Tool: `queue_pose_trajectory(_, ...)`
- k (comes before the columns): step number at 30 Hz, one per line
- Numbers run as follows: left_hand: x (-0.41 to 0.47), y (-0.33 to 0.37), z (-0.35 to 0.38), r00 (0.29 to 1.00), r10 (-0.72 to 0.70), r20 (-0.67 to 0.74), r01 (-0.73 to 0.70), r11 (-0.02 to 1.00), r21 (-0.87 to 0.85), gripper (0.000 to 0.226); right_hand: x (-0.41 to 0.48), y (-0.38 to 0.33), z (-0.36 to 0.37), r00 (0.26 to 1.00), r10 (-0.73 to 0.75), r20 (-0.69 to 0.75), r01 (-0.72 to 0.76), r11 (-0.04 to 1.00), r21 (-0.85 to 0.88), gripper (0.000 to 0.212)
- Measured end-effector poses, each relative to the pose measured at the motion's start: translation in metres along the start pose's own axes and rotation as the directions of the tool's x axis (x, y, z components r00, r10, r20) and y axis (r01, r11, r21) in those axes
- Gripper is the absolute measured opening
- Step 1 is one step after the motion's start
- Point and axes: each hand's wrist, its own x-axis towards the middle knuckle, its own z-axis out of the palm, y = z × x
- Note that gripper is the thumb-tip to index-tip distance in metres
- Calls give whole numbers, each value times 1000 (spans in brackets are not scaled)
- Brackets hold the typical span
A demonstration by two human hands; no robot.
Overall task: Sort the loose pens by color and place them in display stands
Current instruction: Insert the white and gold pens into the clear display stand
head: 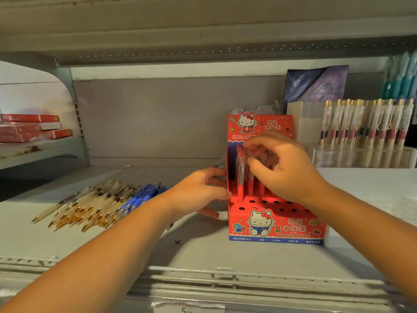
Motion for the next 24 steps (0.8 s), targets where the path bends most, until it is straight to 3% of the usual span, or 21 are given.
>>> queue_pose_trajectory(3,-10,1,-20,997,23,-67,-19,998,65,40,1,-19,-3,994,-107,-30,105,993,-57,26)
queue_pose_trajectory(6,-29,-5,-61,991,19,-134,-1,991,137,30,7,-50,15,982,-137,129,144,988,-46,28)
queue_pose_trajectory(9,-56,-18,-114,980,-3,-201,53,968,244,18,14,-79,58,937,0,349,24,998,-64,30)
queue_pose_trajectory(12,-82,-34,-167,962,-2,-274,98,936,339,10,25,-103,106,865,157,477,-117,987,-113,36)
queue_pose_trajectory(21,-130,-78,-289,948,-60,-312,195,885,423,10,63,-181,218,764,329,555,-287,944,-164,35)
queue_pose_trajectory(24,-128,-90,-309,938,-116,-326,265,847,461,21,74,-198,246,733,371,569,-331,927,-178,36)
